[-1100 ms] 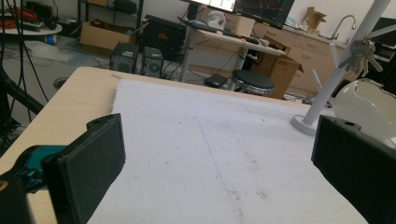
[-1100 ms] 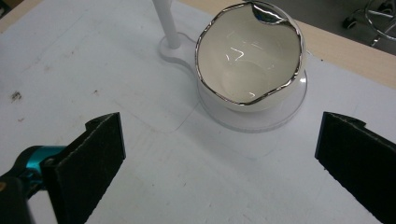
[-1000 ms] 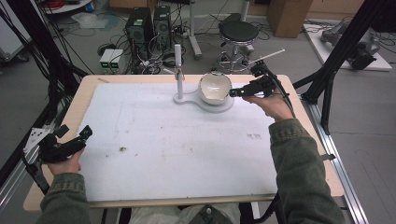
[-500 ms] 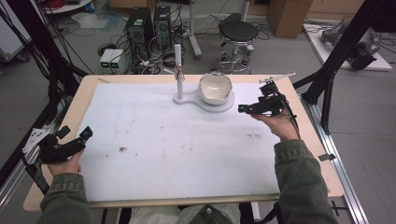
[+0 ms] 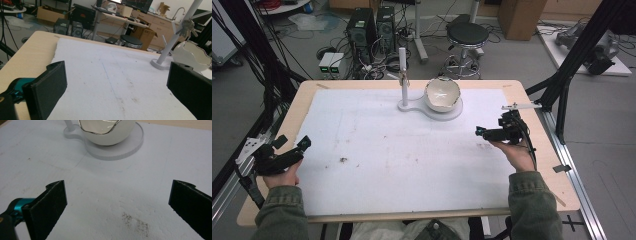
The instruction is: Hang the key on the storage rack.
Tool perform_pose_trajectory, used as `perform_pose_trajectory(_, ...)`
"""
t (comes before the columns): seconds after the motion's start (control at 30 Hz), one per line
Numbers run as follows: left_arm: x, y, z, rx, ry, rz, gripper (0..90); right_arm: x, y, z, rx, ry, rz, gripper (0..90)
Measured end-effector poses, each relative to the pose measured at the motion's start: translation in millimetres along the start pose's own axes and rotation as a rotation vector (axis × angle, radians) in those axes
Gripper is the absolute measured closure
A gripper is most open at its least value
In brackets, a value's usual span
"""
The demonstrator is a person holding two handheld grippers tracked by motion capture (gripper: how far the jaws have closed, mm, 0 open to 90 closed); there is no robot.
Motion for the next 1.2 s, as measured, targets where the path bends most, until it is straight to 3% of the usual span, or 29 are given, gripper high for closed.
perform_pose_trajectory(0.2,0.4,0.5,0.5,0.001,-0.007,-0.011,3.3,-25.4,0.1,-4.7,-0.035,0.037,-0.024,0.6)
perform_pose_trajectory(0.33,0.3,0.6,0.3,-0.002,-0.003,-0.009,3.3,-34.3,-0.2,-6.0,-0.069,0.032,-0.032,0.6)
perform_pose_trajectory(0.53,0.2,1.3,0.7,-0.002,-0.01,-0.01,3.3,-41.5,-6.7,-2.9,-0.11,0.006,-0.105,0.6)
perform_pose_trajectory(0.73,0.2,1.1,0.7,0.002,-0.008,-0.008,3.3,-55.8,-9.0,-6.2,-0.134,0.035,-0.17,0.6)
perform_pose_trajectory(0.87,0.0,1.3,0.0,0.003,-0.004,-0.004,3.3,-62.5,-12.3,-5.2,-0.16,0.03,-0.258,0.6)
perform_pose_trajectory(1.0,0.1,2.2,0.2,0.005,0.002,-0.006,3.3,-67.9,-20.6,-0.4,-0.241,0.024,-0.401,0.6)
perform_pose_trajectory(1.07,0.2,3.2,0.4,0.007,0.003,-0.006,3.3,-67.2,-25.9,1.5,-0.255,0.023,-0.465,0.6)
perform_pose_trajectory(1.2,0.3,4.3,0.5,0.009,0.01,-0.003,3.3,-67.5,-29.1,3.5,-0.237,0.018,-0.491,0.6)
Point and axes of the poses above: each handheld gripper's, and its own axes: y roughly forward along the jaws, x roughly out of its top, z roughly to its left, the point moved 2 cm from there along y, roughly forward along the jaws
